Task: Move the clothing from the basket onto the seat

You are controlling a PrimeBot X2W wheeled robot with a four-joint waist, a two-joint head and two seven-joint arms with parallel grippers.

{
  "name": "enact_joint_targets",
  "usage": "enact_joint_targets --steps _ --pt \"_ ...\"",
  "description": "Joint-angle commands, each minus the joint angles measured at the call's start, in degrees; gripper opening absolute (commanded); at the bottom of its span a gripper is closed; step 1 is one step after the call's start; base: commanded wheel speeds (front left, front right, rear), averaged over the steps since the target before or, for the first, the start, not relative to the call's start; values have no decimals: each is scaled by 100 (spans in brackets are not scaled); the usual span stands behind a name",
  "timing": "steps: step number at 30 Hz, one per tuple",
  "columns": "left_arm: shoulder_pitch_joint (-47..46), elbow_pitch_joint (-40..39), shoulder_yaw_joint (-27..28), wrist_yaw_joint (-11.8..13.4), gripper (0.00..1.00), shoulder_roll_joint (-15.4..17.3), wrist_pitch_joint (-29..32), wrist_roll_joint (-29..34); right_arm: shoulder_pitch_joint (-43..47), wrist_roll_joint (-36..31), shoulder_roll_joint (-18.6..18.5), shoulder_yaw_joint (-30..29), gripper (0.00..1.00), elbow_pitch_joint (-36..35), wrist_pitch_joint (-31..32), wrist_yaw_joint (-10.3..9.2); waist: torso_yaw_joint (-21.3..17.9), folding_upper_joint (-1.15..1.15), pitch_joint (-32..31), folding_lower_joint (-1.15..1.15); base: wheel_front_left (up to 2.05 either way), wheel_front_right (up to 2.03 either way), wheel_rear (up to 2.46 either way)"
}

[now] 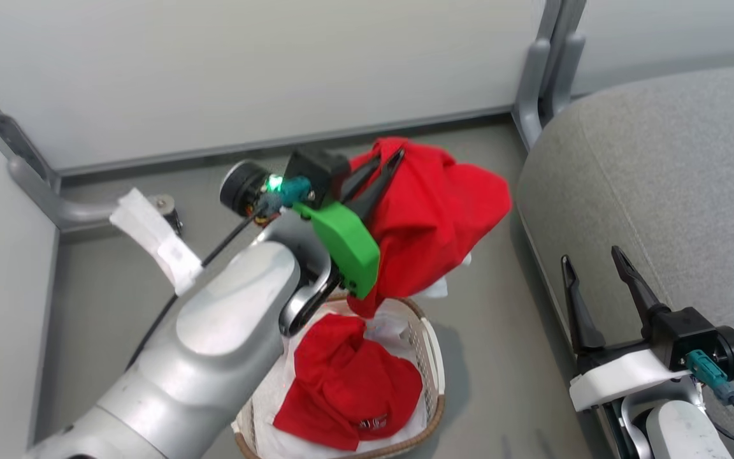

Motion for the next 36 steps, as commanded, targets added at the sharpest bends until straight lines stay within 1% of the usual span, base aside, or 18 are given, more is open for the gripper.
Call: enact_joint_targets --steps 1,4,9,16,21,26,28,29,31,33,36 --pt "-179 -105 -86 -16 0 57 88 -123 71 -28 -23 27 100 27 -2 -4 119 0 -455 1 0 0 0" --pt "-489 -255 -248 -15 0 197 265 -261 47 -41 -24 76 100 49 -2 -4 123 0 -532 1 0 0 0" --pt "-908 -369 -462 -15 0 306 473 -521 -28 -77 -23 143 100 82 -2 -4 104 0 -612 1 0 0 0" --pt "-1152 -403 -720 -15 0 410 532 -776 -117 -93 -23 322 100 92 -2 -4 57 0 -666 1 0 0 0" --pt "-1189 -353 -837 -15 0 422 476 -897 -298 -233 -24 599 100 154 -2 -4 51 0 -700 1 0 0 0" --pt "-1232 -346 -928 -16 0 426 427 -1020 -580 -366 -21 898 100 500 -2 -4 77 0 -710 1 0 0 0" --pt "-1265 -354 -956 -15 0 431 413 -1061 -761 -395 -24 1050 100 724 -2 -4 94 0 -704 1 0 0 0" --pt "-1286 -361 -980 -15 0 421 394 -1094 -938 -392 -22 1229 100 977 -2 -4 120 0 -698 1 0 0 0" --pt "-1302 -361 -1003 -15 0 398 385 -1125 -1128 -424 -24 1360 100 1172 -2 -4 147 0 -695 1 0 0 0" --pt "-1322 -362 -1028 -15 0 380 376 -1148 -1296 -427 -25 1421 100 1241 -2 -5 174 0 -695 1 0 0 0" --pt "-1353 -315 -1041 -15 0 402 367 -1192 -1371 -404 -24 1409 100 1146 -2 -5 203 0 -704 1 0 0 0"
